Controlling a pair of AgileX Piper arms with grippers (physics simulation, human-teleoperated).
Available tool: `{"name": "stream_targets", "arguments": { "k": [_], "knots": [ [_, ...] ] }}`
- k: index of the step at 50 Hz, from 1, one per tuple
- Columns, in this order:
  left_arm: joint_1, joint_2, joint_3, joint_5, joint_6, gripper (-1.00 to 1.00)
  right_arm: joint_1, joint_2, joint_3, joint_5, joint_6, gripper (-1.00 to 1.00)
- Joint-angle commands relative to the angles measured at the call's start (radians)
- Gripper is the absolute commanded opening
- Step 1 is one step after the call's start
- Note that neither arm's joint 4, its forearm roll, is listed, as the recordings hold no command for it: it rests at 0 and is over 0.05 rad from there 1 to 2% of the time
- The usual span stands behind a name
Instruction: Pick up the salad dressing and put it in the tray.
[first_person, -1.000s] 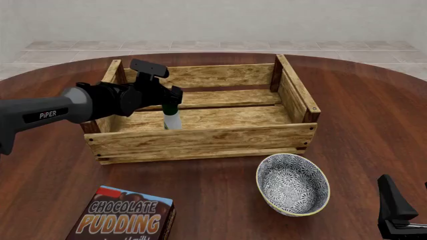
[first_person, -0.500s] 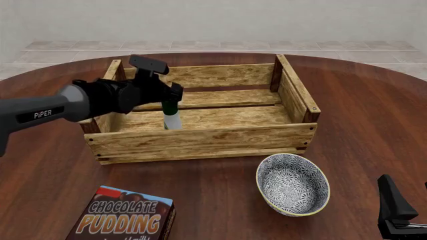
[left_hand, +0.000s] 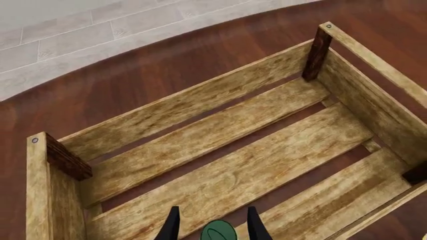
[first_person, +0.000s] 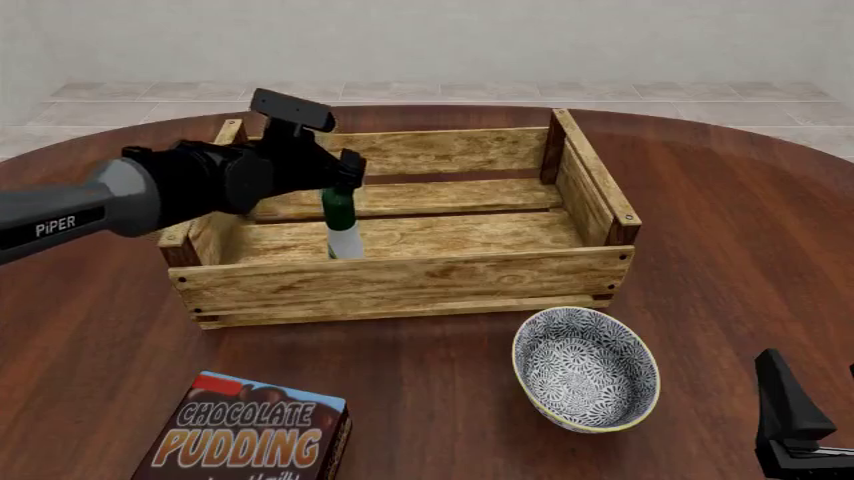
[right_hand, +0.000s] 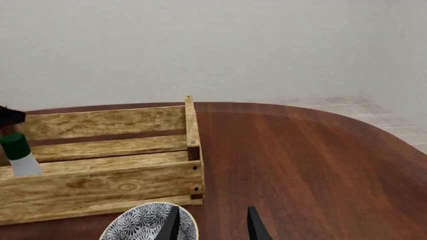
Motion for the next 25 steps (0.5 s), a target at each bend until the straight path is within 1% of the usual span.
{"name": "stream_targets", "arguments": {
  "k": [1, 14, 25],
  "knots": [
    [0.0, -0.031, 0.0, 0.01, 0.013, 1.0, 0.003, 0.0, 0.0, 0.001, -0.005, 1.0],
    [-0.006, -0.083, 0.007, 0.023, 0.036, 1.0, 0.004, 0.0, 0.002, 0.0, -0.007, 1.0],
    [-0.003, -0.131, 0.04, 0.012, 0.056, 1.0, 0.004, -0.001, 0.0, 0.002, -0.007, 1.0]
  ]
}}
